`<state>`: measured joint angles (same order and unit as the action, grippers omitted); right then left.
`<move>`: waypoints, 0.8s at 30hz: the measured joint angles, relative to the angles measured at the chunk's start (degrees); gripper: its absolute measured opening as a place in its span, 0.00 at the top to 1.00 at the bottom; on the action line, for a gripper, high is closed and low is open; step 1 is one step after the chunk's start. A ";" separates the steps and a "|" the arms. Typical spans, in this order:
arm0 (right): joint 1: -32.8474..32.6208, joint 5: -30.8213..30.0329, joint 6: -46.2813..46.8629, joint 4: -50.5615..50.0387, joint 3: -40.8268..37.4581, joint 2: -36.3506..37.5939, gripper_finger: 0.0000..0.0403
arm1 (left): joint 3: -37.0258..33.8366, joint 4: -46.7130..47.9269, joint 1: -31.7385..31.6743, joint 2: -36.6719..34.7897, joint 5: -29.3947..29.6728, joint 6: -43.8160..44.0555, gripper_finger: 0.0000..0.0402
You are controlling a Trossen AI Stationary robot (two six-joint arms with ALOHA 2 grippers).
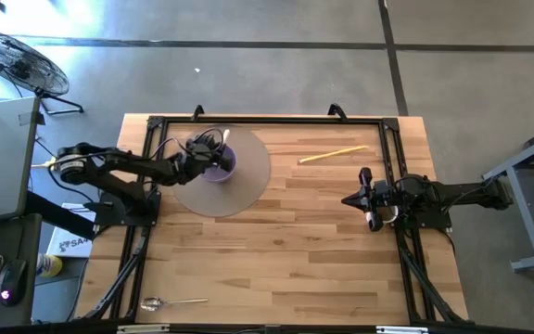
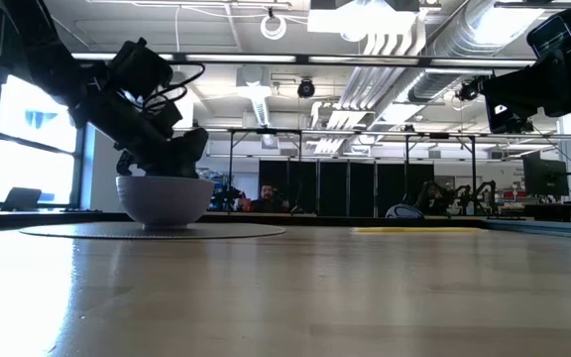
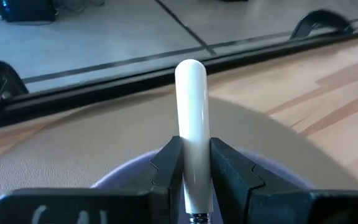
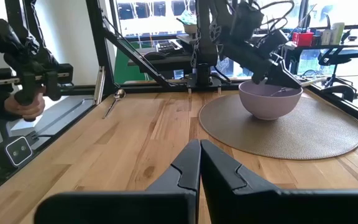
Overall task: Pick & Place Utensil
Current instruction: Put the white fork into the violet bowl on the brown mat
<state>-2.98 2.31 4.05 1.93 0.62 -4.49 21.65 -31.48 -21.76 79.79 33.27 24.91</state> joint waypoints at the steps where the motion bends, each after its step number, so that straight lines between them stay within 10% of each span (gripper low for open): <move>1: -0.01 0.01 0.00 0.00 0.00 0.00 0.99 | 0.00 -0.05 0.00 0.54 -0.06 0.26 0.82; 24: 0.00 0.02 0.00 -0.02 0.00 0.00 0.99 | 0.04 0.00 0.02 0.87 -5.49 -0.64 0.80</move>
<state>-2.98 2.33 4.05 1.91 0.62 -4.49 21.69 -31.48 -21.74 80.66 27.78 24.27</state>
